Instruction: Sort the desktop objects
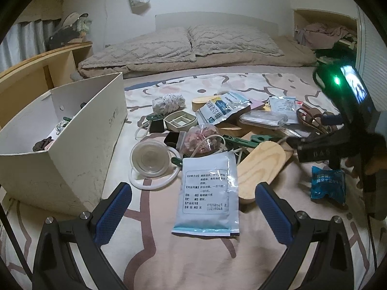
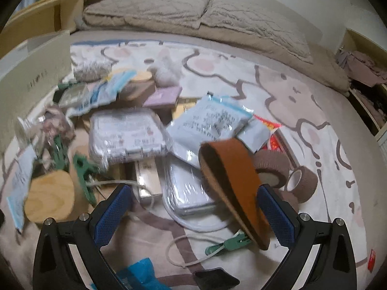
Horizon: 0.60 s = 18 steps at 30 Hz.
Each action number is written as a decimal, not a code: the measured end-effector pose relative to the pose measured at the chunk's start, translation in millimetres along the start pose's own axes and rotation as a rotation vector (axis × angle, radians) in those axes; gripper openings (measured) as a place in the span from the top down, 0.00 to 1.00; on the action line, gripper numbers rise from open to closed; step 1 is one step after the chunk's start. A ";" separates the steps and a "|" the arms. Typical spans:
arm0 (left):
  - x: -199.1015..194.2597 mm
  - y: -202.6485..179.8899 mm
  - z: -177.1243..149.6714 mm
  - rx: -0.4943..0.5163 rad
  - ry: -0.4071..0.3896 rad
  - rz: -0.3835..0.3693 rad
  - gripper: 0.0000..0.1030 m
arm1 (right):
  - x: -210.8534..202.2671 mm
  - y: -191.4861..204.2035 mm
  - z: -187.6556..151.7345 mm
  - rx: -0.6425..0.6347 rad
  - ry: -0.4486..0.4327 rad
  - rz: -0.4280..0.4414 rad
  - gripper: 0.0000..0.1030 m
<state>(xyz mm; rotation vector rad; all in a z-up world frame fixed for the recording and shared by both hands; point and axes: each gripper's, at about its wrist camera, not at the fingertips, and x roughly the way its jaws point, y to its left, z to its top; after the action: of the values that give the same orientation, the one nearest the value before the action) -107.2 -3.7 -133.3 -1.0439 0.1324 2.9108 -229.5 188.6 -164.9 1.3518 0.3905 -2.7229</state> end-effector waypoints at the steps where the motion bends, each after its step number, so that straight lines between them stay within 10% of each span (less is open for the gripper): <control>1: 0.2 0.6 -0.2 -0.003 0.001 0.000 0.00 | 1.0 -0.4 -2.8 -0.001 0.009 -0.002 0.00; 18: -2.5 -1.4 -8.6 0.015 0.025 -0.015 0.00 | -28.0 12.5 -57.7 -0.095 0.078 0.104 0.00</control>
<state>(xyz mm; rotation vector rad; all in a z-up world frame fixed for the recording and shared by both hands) -99.7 -3.2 -138.4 -1.0750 0.1471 2.8791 -165.7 190.3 -178.5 1.4141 0.4367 -2.5412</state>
